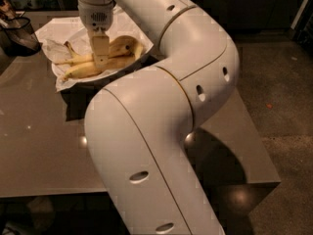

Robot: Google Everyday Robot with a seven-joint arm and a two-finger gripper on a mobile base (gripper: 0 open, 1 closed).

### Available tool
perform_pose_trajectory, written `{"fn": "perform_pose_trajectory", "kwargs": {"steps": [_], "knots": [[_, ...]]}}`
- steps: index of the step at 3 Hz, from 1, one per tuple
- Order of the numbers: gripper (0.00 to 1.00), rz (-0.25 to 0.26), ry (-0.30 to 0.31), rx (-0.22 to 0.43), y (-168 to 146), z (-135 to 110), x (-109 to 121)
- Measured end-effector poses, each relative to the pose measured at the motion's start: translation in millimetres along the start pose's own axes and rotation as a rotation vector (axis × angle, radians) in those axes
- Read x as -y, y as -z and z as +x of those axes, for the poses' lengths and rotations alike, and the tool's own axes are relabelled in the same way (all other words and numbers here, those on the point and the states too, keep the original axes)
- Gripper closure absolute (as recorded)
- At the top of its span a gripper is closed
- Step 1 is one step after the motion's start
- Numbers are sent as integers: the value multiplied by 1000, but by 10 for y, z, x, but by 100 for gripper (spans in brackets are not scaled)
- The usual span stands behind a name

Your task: Pick banana from white bowl

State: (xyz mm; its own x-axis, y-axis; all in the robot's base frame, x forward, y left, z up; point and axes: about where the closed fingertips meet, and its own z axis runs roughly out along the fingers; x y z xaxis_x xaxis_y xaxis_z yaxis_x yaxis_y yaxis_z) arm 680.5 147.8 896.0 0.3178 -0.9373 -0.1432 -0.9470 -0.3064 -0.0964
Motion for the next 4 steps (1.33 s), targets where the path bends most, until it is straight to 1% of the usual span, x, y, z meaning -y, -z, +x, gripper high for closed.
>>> {"fn": "perform_pose_trajectory", "kwargs": {"steps": [1,2,3,4], "knots": [[65,3,23,0,43,12,-22],[89,2,65,3,70,-28,-56],[100,5,100,5,100,-67,-90],[100,4,117,6,121,-82,-126]]}}
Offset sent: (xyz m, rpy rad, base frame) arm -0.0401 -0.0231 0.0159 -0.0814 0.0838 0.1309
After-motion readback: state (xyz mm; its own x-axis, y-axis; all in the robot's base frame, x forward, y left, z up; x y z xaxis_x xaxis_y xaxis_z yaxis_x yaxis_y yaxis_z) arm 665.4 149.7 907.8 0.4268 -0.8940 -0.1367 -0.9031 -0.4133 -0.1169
